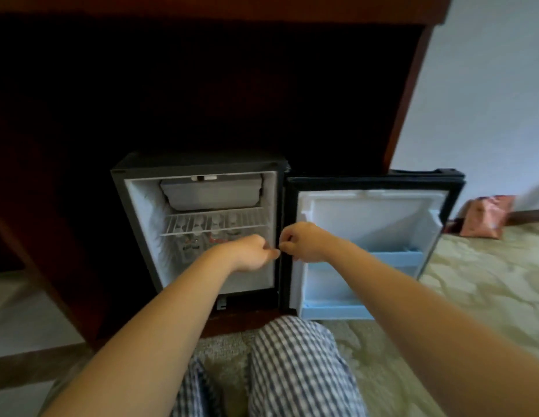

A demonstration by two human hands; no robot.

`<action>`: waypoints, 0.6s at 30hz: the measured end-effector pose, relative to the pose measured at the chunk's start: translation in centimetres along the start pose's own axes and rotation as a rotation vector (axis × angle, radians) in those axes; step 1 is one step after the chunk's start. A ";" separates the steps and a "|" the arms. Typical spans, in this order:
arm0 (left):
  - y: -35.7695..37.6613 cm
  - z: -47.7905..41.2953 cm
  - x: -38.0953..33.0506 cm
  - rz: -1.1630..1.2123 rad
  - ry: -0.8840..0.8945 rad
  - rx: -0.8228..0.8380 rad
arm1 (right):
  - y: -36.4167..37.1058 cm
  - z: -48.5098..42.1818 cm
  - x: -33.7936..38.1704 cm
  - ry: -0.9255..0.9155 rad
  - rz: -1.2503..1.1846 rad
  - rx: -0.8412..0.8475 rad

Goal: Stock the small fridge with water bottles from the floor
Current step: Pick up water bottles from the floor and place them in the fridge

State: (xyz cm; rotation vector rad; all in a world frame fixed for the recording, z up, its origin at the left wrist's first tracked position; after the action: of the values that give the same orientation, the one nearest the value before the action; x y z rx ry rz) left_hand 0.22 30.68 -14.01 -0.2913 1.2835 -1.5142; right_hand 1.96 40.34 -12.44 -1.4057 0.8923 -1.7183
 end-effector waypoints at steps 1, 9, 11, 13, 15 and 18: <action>0.5 0.8 -1.8 -0.049 0.036 0.003 | -0.7 1.5 -0.7 0.003 0.015 -0.014; 10.0 5.8 -17.0 -0.313 0.382 0.076 | -3.8 16.4 -14.4 0.217 0.029 -0.121; 13.1 6.5 -19.6 -0.339 0.455 0.111 | -3.4 19.8 -18.3 0.294 0.008 -0.134; 16.8 6.8 -21.6 -0.332 0.510 0.164 | -2.3 23.1 -22.1 0.375 0.008 -0.118; 21.2 6.6 -23.0 -0.317 0.539 0.240 | -0.3 26.6 -25.5 0.456 -0.009 -0.083; 27.2 6.3 -23.9 -0.282 0.526 0.357 | 3.7 31.0 -29.6 0.549 -0.041 -0.028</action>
State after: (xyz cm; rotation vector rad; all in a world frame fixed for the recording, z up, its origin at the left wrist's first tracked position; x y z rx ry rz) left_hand 29.20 51.02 -23.70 0.1810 1.3741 -2.1198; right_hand 36.90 62.27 -24.77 -0.9788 1.1820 -2.1764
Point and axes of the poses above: each hand's wrist, its own z-axis away from the middle knuckle, its own y-axis out of the palm, x = y × z, the point moved 9 cm from there along -z, towards the middle knuckle, and after that the axes turned 1 degree about -z, right-handed, at the moved point
